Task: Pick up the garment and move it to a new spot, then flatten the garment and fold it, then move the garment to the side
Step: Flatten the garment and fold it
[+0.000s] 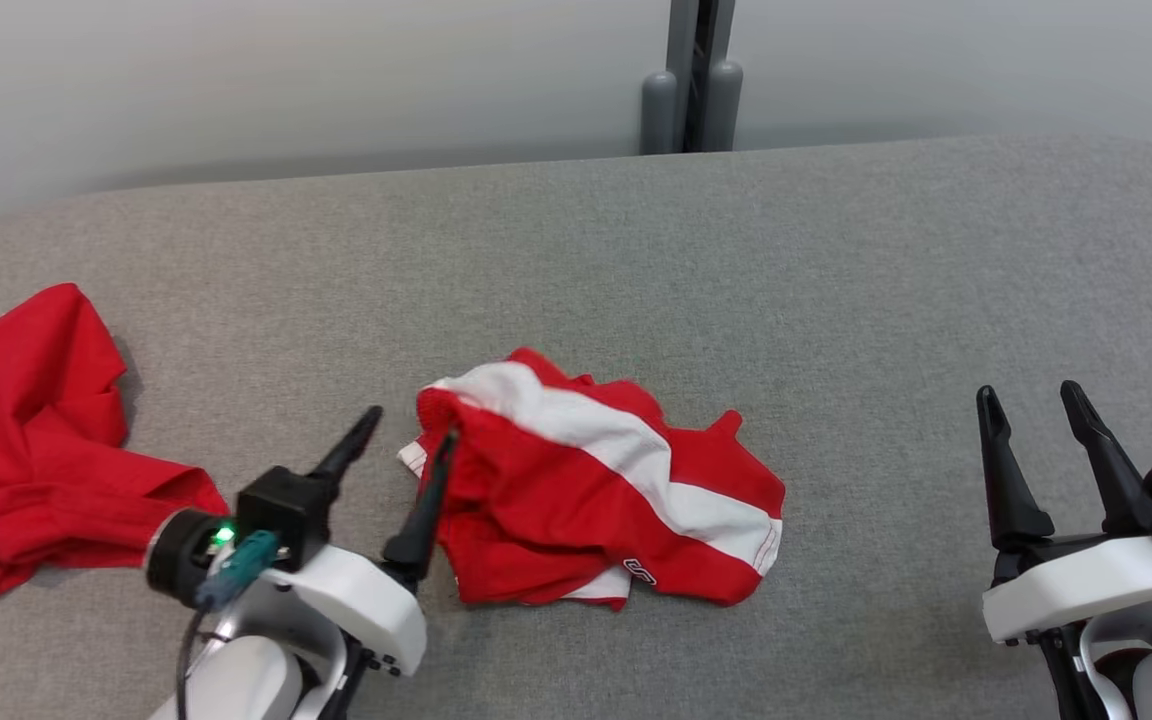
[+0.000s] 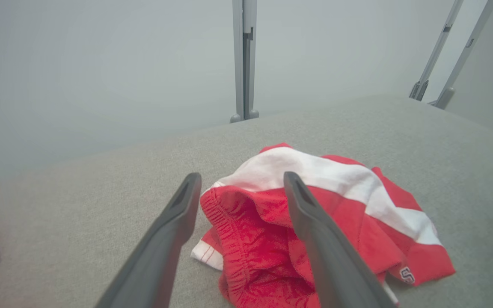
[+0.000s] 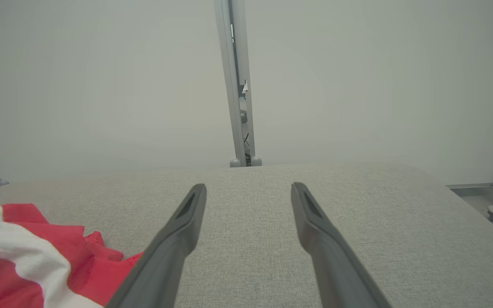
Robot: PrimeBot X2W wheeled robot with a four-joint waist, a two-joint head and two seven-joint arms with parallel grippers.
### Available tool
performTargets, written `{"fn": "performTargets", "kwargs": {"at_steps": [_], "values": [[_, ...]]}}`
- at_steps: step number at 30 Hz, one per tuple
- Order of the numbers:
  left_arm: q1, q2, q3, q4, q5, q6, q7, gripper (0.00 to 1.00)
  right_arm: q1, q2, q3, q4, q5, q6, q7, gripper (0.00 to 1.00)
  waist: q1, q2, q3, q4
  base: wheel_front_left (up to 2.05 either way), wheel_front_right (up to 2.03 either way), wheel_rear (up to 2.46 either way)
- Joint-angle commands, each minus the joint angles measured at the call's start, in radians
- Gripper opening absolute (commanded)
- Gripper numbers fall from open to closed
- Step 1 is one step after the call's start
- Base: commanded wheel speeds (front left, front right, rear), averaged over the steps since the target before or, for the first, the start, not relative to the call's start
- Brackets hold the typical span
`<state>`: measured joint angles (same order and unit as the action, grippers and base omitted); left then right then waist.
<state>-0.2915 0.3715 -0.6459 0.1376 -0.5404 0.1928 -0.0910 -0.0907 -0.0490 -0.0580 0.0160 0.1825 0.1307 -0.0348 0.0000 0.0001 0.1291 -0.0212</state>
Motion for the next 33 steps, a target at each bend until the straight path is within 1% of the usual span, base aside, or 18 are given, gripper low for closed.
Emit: {"fn": "performTargets", "kwargs": {"at_steps": [1, 7, 8, 9, 11, 12, 15, 18, 22, 26, 33], "values": [[0.019, 0.016, 0.024, -0.027, -0.011, 0.018, -0.015, 1.0, 0.009, -0.004, -0.005, -0.005, -0.006, 0.0, 0.004, 1.0, 0.0, -0.0001, -0.013, 0.011, 0.0, 0.0, 0.0], [0.078, 0.057, 0.141, -0.142, -0.054, 0.101, -0.068, 1.0, 0.018, -0.004, -0.012, -0.025, -0.016, 0.0, 0.007, 1.0, 0.0, -0.0001, -0.043, 0.031, 0.0, 0.0, 0.0], [0.097, 0.071, 0.181, -0.174, -0.066, 0.128, -0.082, 1.0, 0.023, -0.004, -0.013, -0.032, -0.016, 0.0, 0.011, 1.0, 0.0, -0.0001, -0.051, 0.037, 0.0, 0.0, 0.0], [0.106, 0.078, 0.199, -0.188, -0.069, 0.143, -0.088, 1.0, 0.025, -0.004, -0.013, -0.036, -0.02, 0.0, 0.012, 1.0, 0.0, -0.0001, -0.055, 0.039, 0.0, 0.0, 0.0], [0.13, 0.091, 0.234, -0.213, -0.08, 0.168, -0.098, 1.0, 0.032, -0.004, -0.014, -0.042, -0.025, 0.0, 0.013, 1.0, 0.0, -0.0001, -0.064, 0.043, 0.0, 0.0, 0.0], [0.13, 0.091, 0.234, -0.213, -0.08, 0.168, -0.098, 1.0, 0.032, -0.004, -0.014, -0.042, -0.025, 0.0, 0.013, 1.0, 0.0, -0.0001, -0.064, 0.043, 0.0, 0.0, 0.0], [0.168, 0.11, 0.272, -0.246, -0.093, 0.194, -0.106, 1.0, 0.039, -0.004, -0.014, -0.045, -0.028, 0.0, 0.014, 1.0, 0.0, -0.0001, -0.077, 0.046, 0.0, 0.0, 0.0], [0.209, 0.126, 0.294, -0.26, -0.107, 0.199, -0.114, 1.0, 0.049, -0.004, -0.013, -0.045, -0.034, 0.0, 0.016, 1.0, 0.0, -0.0001, -0.089, 0.047, 0.0, 0.0, 0.0], [0.251, 0.143, 0.283, -0.261, -0.108, 0.191, -0.102, 1.0, 0.068, -0.004, -0.015, -0.044, -0.042, 0.0, 0.022, 1.0, 0.0, -0.0001, -0.105, 0.047, 0.0, 0.0, 0.0], [0.259, 0.144, 0.252, -0.238, -0.099, 0.176, -0.089, 1.0, 0.086, -0.004, -0.017, -0.048, -0.048, 0.0, 0.031, 1.0, 0.0, -0.0001, -0.119, 0.047, 0.0, 0.0, 0.0], [0.254, 0.137, 0.243, -0.217, -0.106, 0.179, -0.083, 1.0, 0.096, -0.004, -0.018, -0.057, -0.05, 0.0, 0.042, 1.0, 0.0, -0.0001, -0.127, 0.046, 0.0, 0.0, 0.0]]}}
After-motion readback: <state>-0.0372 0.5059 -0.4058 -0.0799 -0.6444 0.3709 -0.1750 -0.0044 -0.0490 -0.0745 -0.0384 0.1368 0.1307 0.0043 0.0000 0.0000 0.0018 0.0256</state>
